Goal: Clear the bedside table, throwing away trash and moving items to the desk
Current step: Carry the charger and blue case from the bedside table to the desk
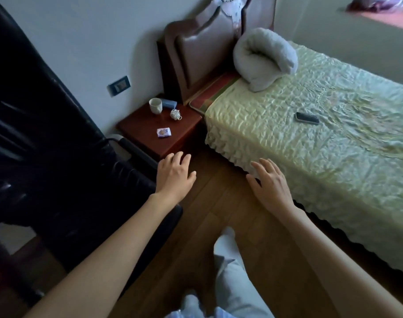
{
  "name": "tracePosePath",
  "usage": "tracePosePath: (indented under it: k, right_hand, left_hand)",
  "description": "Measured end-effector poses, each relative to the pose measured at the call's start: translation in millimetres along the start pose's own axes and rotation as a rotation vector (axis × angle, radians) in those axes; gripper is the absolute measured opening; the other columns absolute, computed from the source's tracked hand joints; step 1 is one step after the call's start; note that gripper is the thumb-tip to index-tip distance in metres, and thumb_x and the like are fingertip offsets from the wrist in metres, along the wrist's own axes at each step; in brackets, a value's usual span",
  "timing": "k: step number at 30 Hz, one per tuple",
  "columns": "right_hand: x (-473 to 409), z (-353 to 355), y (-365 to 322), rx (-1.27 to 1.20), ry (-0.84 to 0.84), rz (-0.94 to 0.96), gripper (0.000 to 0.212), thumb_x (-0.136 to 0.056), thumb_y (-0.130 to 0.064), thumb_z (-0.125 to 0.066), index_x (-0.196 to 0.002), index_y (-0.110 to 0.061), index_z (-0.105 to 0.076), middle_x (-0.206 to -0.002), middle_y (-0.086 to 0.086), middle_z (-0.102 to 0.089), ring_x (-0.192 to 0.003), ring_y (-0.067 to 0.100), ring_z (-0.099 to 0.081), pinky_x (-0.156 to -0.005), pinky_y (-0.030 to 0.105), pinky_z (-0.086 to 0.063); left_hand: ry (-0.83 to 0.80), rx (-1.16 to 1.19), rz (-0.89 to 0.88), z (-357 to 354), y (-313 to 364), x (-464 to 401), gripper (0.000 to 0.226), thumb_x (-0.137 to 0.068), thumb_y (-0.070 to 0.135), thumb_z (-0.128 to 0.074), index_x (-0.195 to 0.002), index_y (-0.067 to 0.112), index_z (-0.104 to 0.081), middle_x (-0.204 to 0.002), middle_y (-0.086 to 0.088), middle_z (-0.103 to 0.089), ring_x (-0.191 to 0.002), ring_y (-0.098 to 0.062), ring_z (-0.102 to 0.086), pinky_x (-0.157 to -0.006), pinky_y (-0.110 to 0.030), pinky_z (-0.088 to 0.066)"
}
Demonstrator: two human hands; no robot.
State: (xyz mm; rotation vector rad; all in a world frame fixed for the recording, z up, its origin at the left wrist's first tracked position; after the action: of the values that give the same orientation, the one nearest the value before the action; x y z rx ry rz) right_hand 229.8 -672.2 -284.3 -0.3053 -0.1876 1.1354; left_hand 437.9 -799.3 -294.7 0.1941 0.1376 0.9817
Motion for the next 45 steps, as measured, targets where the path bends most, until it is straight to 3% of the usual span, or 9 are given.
tracePosePath:
  k: [9, 18, 34, 45]
  right_hand:
    - [-178.0, -12.3, 30.4, -0.014, -0.101, 0.064, 0.051, -0.096, -0.040, -0.044, -0.140, -0.016, -0.041, -0.149, 0.010, -0.036, -0.142, 0.027, -0.023, -0.115, 0.044, -0.023]
    - [-316.0, -43.5, 22.4, 0.025, -0.247, 0.238, 0.048, -0.097, -0.039, -0.042, -0.139, -0.018, -0.040, -0.150, 0.009, -0.035, -0.142, 0.025, -0.021, -0.115, 0.041, -0.021]
    - [-542.9, -140.3, -81.9, 0.030, -0.390, 0.427, 0.049, -0.096, -0.039, -0.042, -0.140, -0.017, -0.041, -0.148, 0.009, -0.037, -0.141, 0.025, -0.025, -0.115, 0.042, -0.025]
    - [-652.1, -203.9, -134.6, 0.031, -0.524, 0.598, 0.047, -0.093, -0.031, -0.053, -0.135, -0.010, -0.048, -0.143, 0.015, -0.044, -0.137, 0.032, -0.031, -0.113, 0.042, -0.025]
  left_hand:
    - [-0.029, -0.042, 0.155, -32.7, -18.5, -143.7, 0.055, -0.092, 0.039, -0.050, -0.140, 0.014, -0.039, -0.145, -0.010, -0.042, -0.134, -0.027, -0.036, -0.108, -0.043, -0.034]
    - [-0.064, -0.055, 0.331, -53.8, -44.0, -231.4, 0.054, -0.089, 0.036, -0.055, -0.136, 0.011, -0.045, -0.140, -0.013, -0.047, -0.128, -0.029, -0.042, -0.103, -0.044, -0.038]
    - [-0.100, 0.049, 0.578, -80.5, -161.9, -378.0, 0.048, -0.085, 0.025, -0.064, -0.128, 0.008, -0.052, -0.131, -0.014, -0.053, -0.117, -0.031, -0.051, -0.094, -0.045, -0.044]
    - [-0.162, 0.107, 0.789, -109.1, -216.4, -434.6, 0.054, -0.091, 0.034, -0.053, -0.140, 0.013, -0.040, -0.145, -0.011, -0.041, -0.133, -0.026, -0.039, -0.108, -0.041, -0.036]
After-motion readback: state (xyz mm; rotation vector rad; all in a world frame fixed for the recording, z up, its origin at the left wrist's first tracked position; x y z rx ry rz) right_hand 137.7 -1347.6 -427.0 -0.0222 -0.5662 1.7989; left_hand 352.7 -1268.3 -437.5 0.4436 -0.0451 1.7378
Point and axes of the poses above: each hand's wrist, its own x-axis away from the middle knuckle, its own z-axis out of the back of the hand, y = z × x, the point moved 9 cm from there along -x, towards the middle knuckle
